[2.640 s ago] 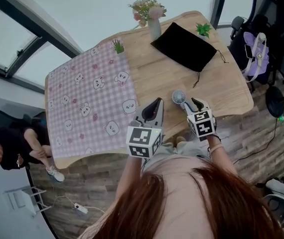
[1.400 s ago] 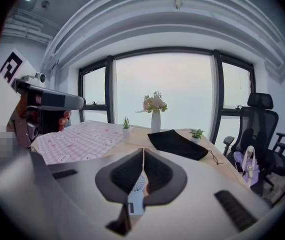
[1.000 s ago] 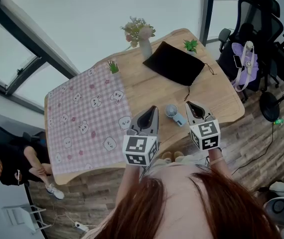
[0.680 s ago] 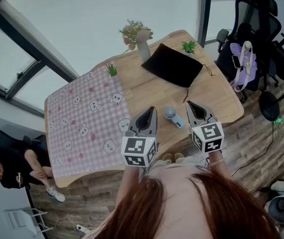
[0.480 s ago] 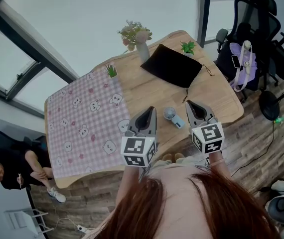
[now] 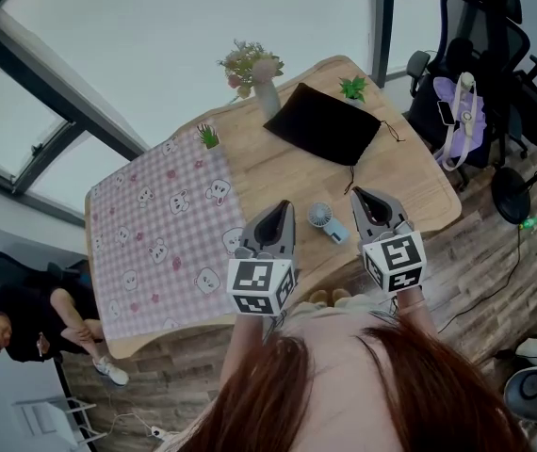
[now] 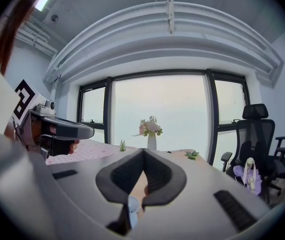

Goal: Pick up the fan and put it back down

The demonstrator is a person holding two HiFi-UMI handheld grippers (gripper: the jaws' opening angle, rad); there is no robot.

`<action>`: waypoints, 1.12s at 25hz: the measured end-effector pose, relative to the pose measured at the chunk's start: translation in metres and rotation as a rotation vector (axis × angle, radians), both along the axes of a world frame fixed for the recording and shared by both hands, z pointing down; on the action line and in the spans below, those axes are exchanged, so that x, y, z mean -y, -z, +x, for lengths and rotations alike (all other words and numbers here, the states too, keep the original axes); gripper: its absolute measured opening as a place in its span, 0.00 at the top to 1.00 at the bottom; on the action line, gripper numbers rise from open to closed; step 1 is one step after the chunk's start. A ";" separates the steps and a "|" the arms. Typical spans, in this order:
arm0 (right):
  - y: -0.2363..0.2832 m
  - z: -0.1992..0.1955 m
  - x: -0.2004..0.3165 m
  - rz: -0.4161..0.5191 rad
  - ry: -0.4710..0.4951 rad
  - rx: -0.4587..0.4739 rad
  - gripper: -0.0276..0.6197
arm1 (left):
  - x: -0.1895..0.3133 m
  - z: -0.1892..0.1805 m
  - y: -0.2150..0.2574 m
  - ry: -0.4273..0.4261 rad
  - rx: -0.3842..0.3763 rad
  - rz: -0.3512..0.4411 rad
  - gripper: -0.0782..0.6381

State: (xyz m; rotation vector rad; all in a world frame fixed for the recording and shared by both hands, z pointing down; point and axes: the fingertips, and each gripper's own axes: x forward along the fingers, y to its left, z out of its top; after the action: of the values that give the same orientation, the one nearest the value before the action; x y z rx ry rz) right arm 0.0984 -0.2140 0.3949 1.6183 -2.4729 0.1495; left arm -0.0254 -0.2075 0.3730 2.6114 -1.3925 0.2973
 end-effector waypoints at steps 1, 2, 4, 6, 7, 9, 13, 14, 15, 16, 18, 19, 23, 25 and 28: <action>0.001 0.001 0.000 0.005 0.002 -0.004 0.96 | 0.000 0.001 0.000 -0.001 -0.002 0.000 0.87; 0.003 0.001 0.000 0.011 0.003 -0.005 0.96 | 0.001 0.001 0.001 -0.001 -0.005 0.000 0.87; 0.006 0.003 0.000 0.021 0.004 -0.005 0.96 | 0.001 0.002 0.001 -0.001 -0.008 -0.001 0.87; 0.009 0.005 0.001 0.028 0.005 -0.007 0.96 | 0.002 0.003 0.000 0.000 -0.010 -0.002 0.87; 0.009 0.006 0.002 0.030 0.005 -0.009 0.96 | 0.002 0.003 0.000 0.002 -0.011 -0.003 0.87; 0.011 0.008 0.003 0.033 0.008 -0.010 0.96 | 0.004 0.004 -0.001 0.007 -0.008 -0.005 0.87; 0.012 0.009 0.005 0.034 0.016 -0.013 0.96 | 0.006 0.007 -0.002 0.015 -0.003 -0.012 0.87; 0.011 0.009 0.005 0.033 0.018 -0.013 0.96 | 0.006 0.007 -0.002 0.016 -0.003 -0.013 0.87; 0.011 0.010 0.005 0.031 0.019 -0.014 0.96 | 0.007 0.008 -0.002 0.017 -0.002 -0.015 0.87; 0.011 0.011 0.005 0.030 0.019 -0.014 0.96 | 0.006 0.009 -0.002 0.017 -0.001 -0.017 0.87; 0.011 0.014 0.005 0.031 0.016 -0.012 0.96 | 0.006 0.011 -0.003 0.015 0.003 -0.019 0.87; 0.011 0.015 0.005 0.032 0.014 -0.011 0.96 | 0.005 0.013 -0.003 0.012 0.006 -0.020 0.87; 0.010 0.016 0.009 0.035 0.013 -0.005 0.96 | 0.003 0.017 -0.006 0.005 0.017 -0.026 0.87; 0.010 0.016 0.010 0.036 0.014 -0.005 0.96 | 0.003 0.018 -0.006 0.005 0.016 -0.029 0.87; 0.010 0.014 0.010 0.035 0.021 -0.007 0.96 | 0.002 0.017 -0.006 0.005 0.012 -0.032 0.87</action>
State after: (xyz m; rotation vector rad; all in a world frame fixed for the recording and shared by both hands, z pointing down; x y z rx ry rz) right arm 0.1119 -0.2244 0.3850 1.6031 -2.5000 0.0978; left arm -0.0080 -0.2093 0.3786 2.5837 -1.3867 0.3327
